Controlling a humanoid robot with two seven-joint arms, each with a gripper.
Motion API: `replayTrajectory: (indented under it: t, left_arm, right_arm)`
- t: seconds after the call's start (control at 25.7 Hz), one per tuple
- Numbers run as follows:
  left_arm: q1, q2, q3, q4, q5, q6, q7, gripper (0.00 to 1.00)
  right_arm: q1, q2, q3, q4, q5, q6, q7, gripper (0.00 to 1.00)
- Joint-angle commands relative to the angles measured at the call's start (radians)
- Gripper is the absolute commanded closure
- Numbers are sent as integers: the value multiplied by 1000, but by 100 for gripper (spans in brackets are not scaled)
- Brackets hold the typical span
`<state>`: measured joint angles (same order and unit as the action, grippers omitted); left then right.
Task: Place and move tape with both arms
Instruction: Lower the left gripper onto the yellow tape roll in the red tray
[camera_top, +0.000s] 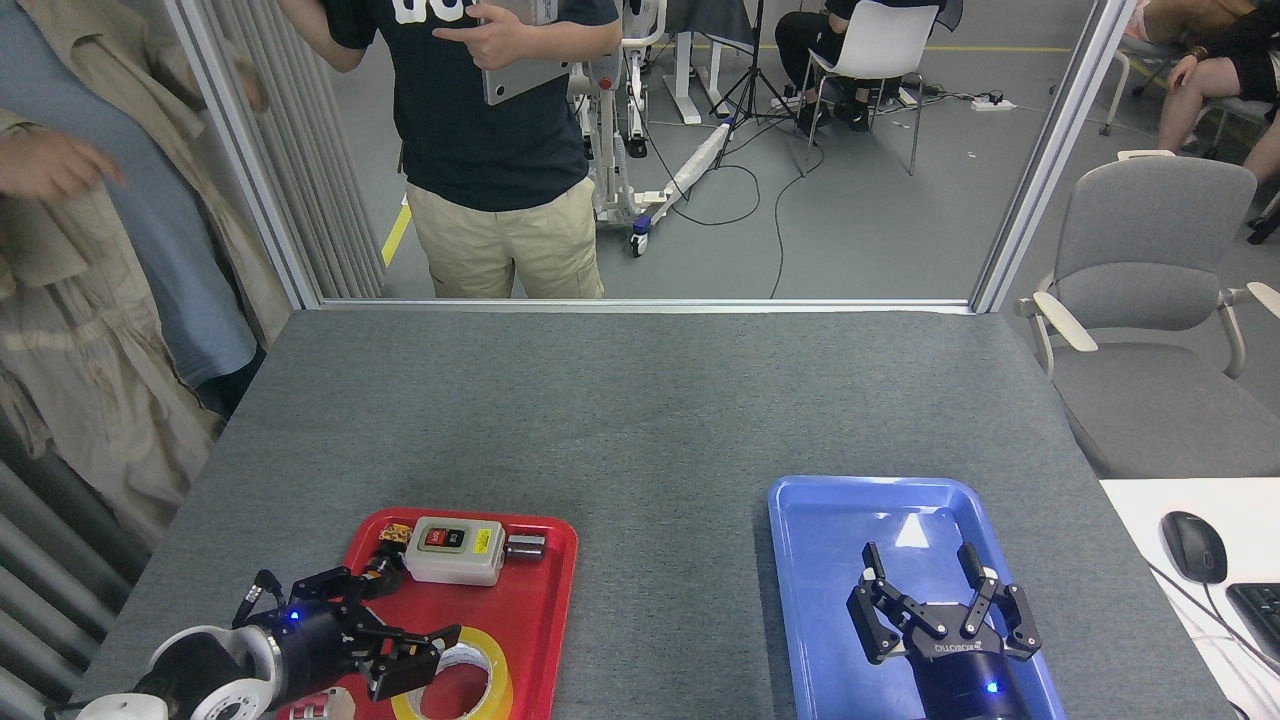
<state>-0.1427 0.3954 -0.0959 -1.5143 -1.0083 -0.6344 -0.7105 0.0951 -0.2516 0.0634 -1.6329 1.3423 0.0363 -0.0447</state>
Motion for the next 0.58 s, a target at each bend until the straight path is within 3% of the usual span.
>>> replayTrajectory:
  t: [0.0,0.19,0.43,0.51,0.55]
  left_arm:
    - [-5,0,-4,0,-27,-2,-44,0]
    - [-9,0,-10,3,-61,-4,-234,1]
    - [-32,-6,-31,11,-64,-4,-262,2]
    - [-37,-12,-38,23,-62,-4,-262,10]
    - [-46,-24,-51,36,-62,-4,-264,19]
  right_arm:
    - [0,-5,-2,-10,6,1,14,0]
    - [2,-14,-14,-12,6,-10,12,0]
    - [5,-14,-17,-2,1,1,-20,0]
    - [2,-15,-17,10,0,4,-21,1]
    - [5,-14,-17,19,-2,4,-21,1]
